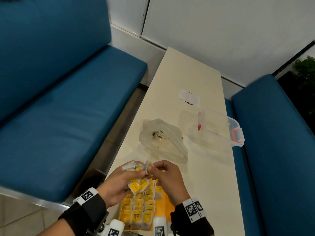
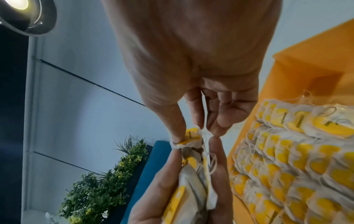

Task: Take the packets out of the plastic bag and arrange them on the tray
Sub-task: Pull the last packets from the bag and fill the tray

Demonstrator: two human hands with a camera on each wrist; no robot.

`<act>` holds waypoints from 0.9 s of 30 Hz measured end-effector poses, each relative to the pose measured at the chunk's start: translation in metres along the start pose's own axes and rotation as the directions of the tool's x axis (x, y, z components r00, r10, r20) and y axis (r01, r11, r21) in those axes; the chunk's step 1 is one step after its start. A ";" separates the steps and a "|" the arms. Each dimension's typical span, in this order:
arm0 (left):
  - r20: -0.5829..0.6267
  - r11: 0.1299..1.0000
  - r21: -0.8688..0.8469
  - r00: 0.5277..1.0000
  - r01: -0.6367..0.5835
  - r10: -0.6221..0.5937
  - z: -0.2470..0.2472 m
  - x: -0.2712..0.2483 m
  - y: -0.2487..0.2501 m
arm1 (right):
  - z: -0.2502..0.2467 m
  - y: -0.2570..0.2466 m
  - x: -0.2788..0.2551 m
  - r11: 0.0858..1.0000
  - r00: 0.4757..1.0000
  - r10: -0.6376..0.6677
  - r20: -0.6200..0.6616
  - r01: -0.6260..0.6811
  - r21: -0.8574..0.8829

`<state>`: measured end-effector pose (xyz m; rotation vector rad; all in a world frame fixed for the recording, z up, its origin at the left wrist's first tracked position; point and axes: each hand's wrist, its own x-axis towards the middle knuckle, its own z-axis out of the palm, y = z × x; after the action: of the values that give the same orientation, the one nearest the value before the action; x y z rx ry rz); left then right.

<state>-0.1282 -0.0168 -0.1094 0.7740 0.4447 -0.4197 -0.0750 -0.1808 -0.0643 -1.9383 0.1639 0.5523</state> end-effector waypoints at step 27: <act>-0.057 0.997 -0.021 0.996 -0.072 0.071 -0.011 -0.002 0.009 | -0.036 -0.046 -0.012 0.875 0.936 -0.319 0.151 0.352 -0.333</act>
<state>-0.1281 -0.0029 -0.1101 0.7788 0.4726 -0.3262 -0.0589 -0.1948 -0.0089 -2.2217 -0.3539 0.4569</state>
